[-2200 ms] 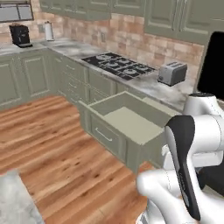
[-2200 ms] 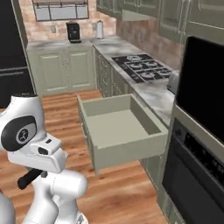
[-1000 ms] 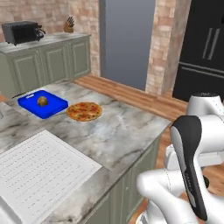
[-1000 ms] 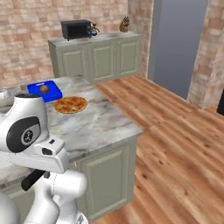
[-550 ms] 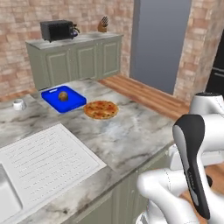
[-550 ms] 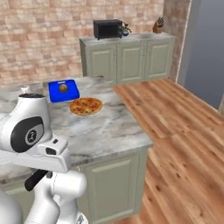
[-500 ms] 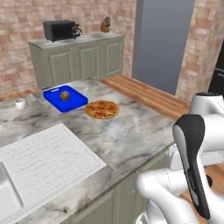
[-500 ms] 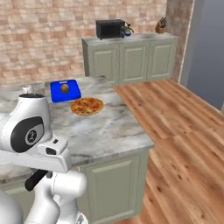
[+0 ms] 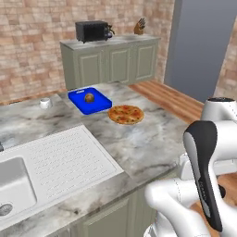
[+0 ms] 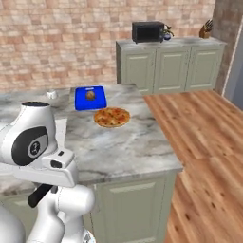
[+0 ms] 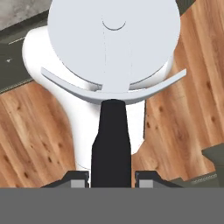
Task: Take the pizza cutter from the drawer on the left and place it on the dining counter for cutting.
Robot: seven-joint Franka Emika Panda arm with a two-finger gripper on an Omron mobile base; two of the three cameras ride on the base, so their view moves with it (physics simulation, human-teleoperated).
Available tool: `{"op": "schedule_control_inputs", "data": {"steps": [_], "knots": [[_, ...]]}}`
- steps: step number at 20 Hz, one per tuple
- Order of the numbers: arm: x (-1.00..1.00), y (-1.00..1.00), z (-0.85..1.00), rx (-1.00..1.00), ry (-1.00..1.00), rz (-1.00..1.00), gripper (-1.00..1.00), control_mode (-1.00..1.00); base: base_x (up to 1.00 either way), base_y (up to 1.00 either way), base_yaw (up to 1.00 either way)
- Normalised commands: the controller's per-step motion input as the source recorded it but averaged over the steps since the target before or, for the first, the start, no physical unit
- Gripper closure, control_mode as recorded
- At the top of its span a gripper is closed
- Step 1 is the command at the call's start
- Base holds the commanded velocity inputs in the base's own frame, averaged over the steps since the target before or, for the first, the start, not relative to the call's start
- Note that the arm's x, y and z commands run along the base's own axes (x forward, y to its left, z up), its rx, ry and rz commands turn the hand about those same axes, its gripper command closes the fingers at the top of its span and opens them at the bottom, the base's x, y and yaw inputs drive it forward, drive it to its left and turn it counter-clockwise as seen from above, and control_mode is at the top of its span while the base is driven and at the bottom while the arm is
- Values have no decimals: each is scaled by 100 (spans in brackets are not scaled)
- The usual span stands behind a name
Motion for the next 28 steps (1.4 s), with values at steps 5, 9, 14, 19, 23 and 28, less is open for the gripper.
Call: {"op": "schedule_control_inputs", "data": {"steps": [5, 9, 14, 19, 23, 28], "knots": [[0, 0, 0, 0, 0, 0, 100, 100, 57, 64, 17], [0, 0, 0, 0, 0, 0, 100, 100, 63, 45, 42], [0, 0, 0, 0, 0, 0, 100, 100, 27, 17, 32], [0, 0, 0, 0, 0, 0, 100, 100, 9, 0, 3], [37, 3, 0, 0, 0, 3, 100, -100, 22, 0, 0], [100, 8, 2, 0, 0, 22, 100, -100, 0, 0, 0]]}}
